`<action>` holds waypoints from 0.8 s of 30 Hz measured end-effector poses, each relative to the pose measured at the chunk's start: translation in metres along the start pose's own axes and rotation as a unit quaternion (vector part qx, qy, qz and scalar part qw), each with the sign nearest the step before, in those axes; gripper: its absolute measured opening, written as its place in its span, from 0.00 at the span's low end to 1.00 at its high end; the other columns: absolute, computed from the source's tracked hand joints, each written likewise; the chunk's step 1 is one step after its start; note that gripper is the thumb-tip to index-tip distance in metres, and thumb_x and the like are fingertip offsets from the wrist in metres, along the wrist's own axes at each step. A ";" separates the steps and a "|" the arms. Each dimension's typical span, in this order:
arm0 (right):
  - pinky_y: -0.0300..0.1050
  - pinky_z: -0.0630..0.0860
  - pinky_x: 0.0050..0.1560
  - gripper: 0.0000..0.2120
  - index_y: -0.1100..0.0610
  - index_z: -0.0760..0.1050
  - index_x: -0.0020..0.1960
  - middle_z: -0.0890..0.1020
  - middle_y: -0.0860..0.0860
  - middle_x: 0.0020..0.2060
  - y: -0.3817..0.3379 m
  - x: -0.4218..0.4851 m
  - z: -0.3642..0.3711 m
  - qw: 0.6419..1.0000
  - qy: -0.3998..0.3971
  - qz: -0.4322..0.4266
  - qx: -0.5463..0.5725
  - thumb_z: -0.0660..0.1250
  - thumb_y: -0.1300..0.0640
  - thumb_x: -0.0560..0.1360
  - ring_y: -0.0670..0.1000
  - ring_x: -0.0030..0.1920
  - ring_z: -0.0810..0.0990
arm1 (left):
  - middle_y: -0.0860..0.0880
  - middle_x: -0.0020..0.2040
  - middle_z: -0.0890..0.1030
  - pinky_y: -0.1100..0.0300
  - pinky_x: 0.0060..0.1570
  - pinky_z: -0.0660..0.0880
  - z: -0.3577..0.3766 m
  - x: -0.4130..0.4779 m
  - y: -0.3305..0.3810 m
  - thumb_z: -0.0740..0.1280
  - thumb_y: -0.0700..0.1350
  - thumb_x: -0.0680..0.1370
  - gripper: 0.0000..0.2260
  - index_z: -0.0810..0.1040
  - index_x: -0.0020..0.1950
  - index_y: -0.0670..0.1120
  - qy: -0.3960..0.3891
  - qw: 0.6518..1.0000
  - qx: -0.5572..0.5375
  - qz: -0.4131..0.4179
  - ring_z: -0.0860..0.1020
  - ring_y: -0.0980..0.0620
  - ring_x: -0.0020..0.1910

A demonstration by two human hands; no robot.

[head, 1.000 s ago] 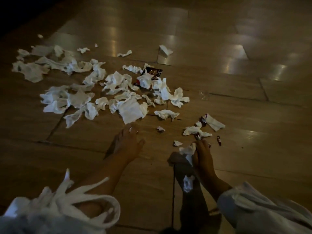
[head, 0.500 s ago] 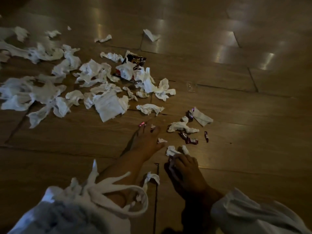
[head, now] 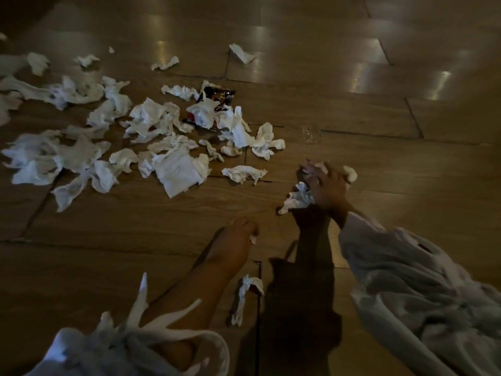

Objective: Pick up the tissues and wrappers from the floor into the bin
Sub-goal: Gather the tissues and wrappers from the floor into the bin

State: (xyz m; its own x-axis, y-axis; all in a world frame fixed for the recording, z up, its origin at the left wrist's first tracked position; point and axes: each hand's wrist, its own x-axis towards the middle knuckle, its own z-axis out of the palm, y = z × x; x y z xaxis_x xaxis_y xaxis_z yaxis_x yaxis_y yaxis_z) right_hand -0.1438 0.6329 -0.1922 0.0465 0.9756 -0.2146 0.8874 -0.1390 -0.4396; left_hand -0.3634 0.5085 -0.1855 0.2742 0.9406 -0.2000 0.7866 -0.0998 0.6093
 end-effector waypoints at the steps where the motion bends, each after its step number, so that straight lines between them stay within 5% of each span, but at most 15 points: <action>1: 0.61 0.49 0.73 0.25 0.49 0.59 0.73 0.57 0.55 0.75 0.000 -0.001 0.003 0.999 -0.038 0.007 0.009 0.52 0.42 0.78 0.60 0.74 0.52 | 0.47 0.61 0.74 0.59 0.60 0.69 0.002 -0.002 0.001 0.60 0.35 0.77 0.14 0.75 0.60 0.45 0.005 0.999 -0.033 -0.008 0.72 0.49 0.61; 5: 0.65 0.56 0.70 0.34 0.39 0.60 0.68 0.60 0.48 0.73 -0.009 -0.029 0.020 0.993 -0.060 -0.077 -0.068 0.56 0.26 0.67 0.57 0.73 0.56 | 0.52 0.70 0.65 0.50 0.70 0.61 0.011 -0.021 0.015 0.60 0.57 0.77 0.23 0.65 0.70 0.53 -0.027 0.999 0.036 -0.006 0.59 0.48 0.72; 8: 0.56 0.63 0.64 0.24 0.45 0.68 0.63 0.67 0.48 0.67 -0.010 -0.068 0.039 0.981 0.015 -0.160 -0.110 0.57 0.34 0.72 0.56 0.67 0.64 | 0.53 0.77 0.47 0.47 0.73 0.45 0.017 -0.043 0.030 0.57 0.68 0.73 0.37 0.51 0.76 0.54 -0.133 0.981 0.138 -0.016 0.41 0.46 0.76; 11: 0.48 0.69 0.50 0.22 0.54 0.74 0.57 0.76 0.53 0.56 -0.009 -0.090 0.046 0.969 0.030 -0.223 -0.098 0.50 0.42 0.76 0.58 0.54 0.75 | 0.49 0.78 0.46 0.49 0.73 0.47 0.032 -0.059 0.028 0.52 0.61 0.79 0.30 0.47 0.77 0.52 -0.130 0.965 0.225 -0.022 0.44 0.46 0.76; 13: 0.45 0.68 0.45 0.21 0.57 0.74 0.57 0.78 0.55 0.52 -0.007 -0.094 0.041 0.964 0.015 -0.249 -0.086 0.52 0.44 0.78 0.58 0.49 0.77 | 0.48 0.76 0.54 0.50 0.70 0.58 0.040 -0.068 0.018 0.51 0.56 0.80 0.25 0.52 0.75 0.50 -0.076 0.968 0.237 -0.016 0.57 0.46 0.74; 15: 0.41 0.66 0.47 0.15 0.57 0.72 0.60 0.78 0.53 0.52 -0.007 -0.095 0.027 0.975 0.023 -0.218 -0.040 0.58 0.49 0.79 0.54 0.51 0.76 | 0.48 0.65 0.71 0.53 0.52 0.75 0.042 -0.072 0.008 0.54 0.53 0.76 0.18 0.66 0.65 0.52 -0.033 0.976 0.213 0.016 0.75 0.47 0.59; 17: 0.41 0.66 0.49 0.14 0.57 0.70 0.62 0.75 0.51 0.51 -0.006 -0.091 0.012 0.991 0.057 -0.111 0.041 0.59 0.53 0.79 0.48 0.50 0.74 | 0.50 0.52 0.79 0.59 0.38 0.78 0.037 -0.078 0.004 0.59 0.52 0.71 0.14 0.70 0.56 0.54 -0.019 0.974 0.218 0.060 0.80 0.52 0.45; 20: 0.45 0.69 0.53 0.15 0.58 0.70 0.62 0.73 0.56 0.60 0.003 -0.079 0.001 0.991 0.129 0.022 0.021 0.60 0.53 0.78 0.52 0.55 0.74 | 0.47 0.63 0.71 0.56 0.53 0.74 0.033 -0.082 -0.010 0.66 0.46 0.75 0.20 0.68 0.66 0.50 -0.050 0.976 0.211 0.021 0.74 0.47 0.59; 24: 0.51 0.73 0.58 0.17 0.57 0.69 0.63 0.71 0.59 0.63 0.004 -0.082 0.016 0.994 0.062 0.014 -0.088 0.59 0.50 0.78 0.57 0.60 0.72 | 0.45 0.68 0.66 0.56 0.59 0.69 0.016 -0.090 -0.019 0.55 0.39 0.80 0.18 0.61 0.70 0.47 -0.072 0.980 0.184 -0.016 0.70 0.47 0.62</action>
State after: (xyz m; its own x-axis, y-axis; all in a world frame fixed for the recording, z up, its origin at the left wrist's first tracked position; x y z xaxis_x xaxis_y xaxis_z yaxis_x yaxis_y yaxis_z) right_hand -0.1514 0.5501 -0.1906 0.1187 0.9868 -0.1098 0.9512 -0.1448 -0.2726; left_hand -0.3945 0.4210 -0.1917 0.2999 0.8925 -0.3369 0.9353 -0.2056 0.2879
